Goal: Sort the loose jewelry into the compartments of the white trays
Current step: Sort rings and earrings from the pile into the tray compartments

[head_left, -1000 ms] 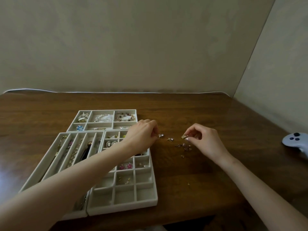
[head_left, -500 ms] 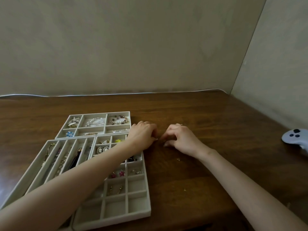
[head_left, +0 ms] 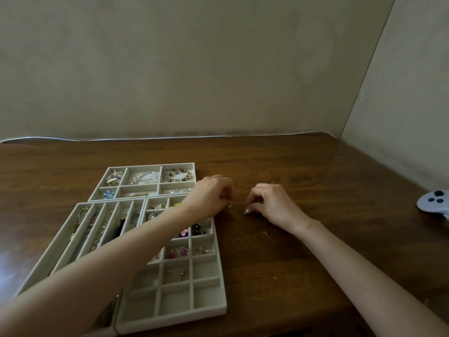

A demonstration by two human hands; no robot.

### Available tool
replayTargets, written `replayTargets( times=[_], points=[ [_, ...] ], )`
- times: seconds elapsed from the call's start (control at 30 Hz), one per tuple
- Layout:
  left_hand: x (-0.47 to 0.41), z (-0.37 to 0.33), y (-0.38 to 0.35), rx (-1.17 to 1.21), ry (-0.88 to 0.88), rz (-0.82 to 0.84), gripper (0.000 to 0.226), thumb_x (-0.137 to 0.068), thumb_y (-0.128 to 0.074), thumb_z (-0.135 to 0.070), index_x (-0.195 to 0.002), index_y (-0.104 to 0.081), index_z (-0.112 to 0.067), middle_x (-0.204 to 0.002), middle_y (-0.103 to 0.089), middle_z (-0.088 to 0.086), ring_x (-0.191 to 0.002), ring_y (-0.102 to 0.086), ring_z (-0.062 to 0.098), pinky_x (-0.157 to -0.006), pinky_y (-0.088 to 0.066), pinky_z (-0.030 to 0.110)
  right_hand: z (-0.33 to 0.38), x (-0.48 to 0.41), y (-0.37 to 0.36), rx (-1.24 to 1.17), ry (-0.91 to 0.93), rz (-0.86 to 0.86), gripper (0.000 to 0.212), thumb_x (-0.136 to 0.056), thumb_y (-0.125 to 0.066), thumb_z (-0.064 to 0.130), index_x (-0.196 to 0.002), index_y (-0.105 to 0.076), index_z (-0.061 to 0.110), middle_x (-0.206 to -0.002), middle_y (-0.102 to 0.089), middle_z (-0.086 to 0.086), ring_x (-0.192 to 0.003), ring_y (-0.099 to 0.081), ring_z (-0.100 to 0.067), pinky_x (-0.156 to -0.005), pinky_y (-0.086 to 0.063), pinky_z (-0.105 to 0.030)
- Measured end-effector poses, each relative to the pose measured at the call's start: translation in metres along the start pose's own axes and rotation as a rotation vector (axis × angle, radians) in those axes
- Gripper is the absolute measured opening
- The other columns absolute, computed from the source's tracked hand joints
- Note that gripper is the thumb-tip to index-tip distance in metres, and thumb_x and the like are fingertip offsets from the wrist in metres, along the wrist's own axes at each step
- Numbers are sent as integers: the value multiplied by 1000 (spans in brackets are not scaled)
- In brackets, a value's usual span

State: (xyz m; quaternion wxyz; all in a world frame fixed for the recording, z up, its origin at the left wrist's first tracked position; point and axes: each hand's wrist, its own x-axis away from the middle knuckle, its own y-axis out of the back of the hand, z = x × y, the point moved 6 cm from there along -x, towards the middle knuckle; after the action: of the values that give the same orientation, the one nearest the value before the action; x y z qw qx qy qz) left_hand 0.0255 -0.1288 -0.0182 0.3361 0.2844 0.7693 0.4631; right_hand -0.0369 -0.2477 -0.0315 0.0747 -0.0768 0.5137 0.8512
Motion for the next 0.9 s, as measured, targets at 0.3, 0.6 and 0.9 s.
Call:
replayTargets(
  times=[0.3, 0.6, 0.9],
  points=[
    [27, 5, 25, 308, 94, 57, 17, -79, -69, -5, -94, -66, -13, -90, -68, -1, -84, -66, 11, -76, -55, 22, 21, 9, 13, -284, -37, -45, 5, -80, -73, 16, -83, -73, 19, -81, -71, 8, -76, -67, -1, -74, -55, -20],
    [81, -1, 48, 318, 108, 90, 11, -76, -74, -8, -82, -70, -17, -85, -67, -5, -73, -67, 2, -70, -56, 21, 65, 30, 9, -369, 20, 60, 8, -80, -71, 12, -86, -72, 18, -83, -72, 5, -78, -68, -1, -75, -54, -15],
    [117, -23, 42, 236, 87, 166, 6, -77, -73, -13, -81, -71, -18, -84, -68, -6, -75, -65, 2, -73, -52, 15, 74, 40, 8, -321, 21, 48, 9, -80, -73, 15, -82, -71, 23, -83, -71, 9, -82, -67, 0, -82, -55, -25]
  ],
)
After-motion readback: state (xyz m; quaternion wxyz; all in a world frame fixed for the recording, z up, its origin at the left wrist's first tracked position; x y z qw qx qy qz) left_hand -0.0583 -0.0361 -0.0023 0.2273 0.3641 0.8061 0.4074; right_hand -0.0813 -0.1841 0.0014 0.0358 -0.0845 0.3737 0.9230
